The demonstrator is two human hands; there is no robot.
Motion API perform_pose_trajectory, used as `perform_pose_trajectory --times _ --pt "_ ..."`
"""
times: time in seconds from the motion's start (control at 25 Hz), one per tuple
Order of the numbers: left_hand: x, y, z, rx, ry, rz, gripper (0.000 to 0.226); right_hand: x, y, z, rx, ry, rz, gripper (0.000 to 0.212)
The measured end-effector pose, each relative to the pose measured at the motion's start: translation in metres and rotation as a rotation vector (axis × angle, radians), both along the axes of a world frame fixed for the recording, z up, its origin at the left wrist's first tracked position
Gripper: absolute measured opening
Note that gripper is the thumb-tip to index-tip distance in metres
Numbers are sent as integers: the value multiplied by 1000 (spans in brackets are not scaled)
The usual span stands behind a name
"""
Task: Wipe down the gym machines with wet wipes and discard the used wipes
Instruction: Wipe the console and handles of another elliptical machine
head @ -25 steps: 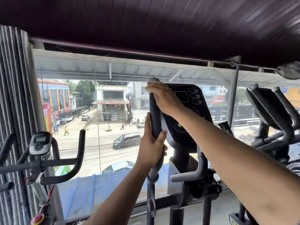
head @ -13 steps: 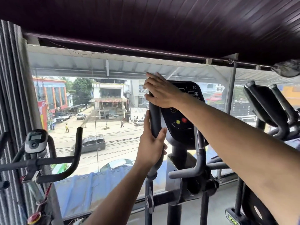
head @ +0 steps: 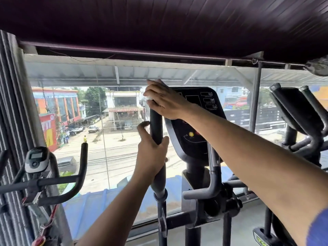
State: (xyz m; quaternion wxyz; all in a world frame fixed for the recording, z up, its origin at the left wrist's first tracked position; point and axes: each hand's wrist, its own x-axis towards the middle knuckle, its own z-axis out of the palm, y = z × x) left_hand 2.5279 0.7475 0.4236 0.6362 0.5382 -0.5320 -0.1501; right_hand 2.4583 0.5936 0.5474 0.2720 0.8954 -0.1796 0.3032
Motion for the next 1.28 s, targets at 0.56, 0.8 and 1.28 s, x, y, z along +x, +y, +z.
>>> perform_pose_trajectory --times 0.56,0.8,1.28 --pt "-4 2 -2 11 -99 65 54 10 -23 46 133 8 151 44" --pt "-4 1 -3 -5 -72 74 49 30 -24 43 1113 -499 394 59" --pt "-16 21 -45 -132 -59 74 68 9 -2 -56 854 -924 518 39"
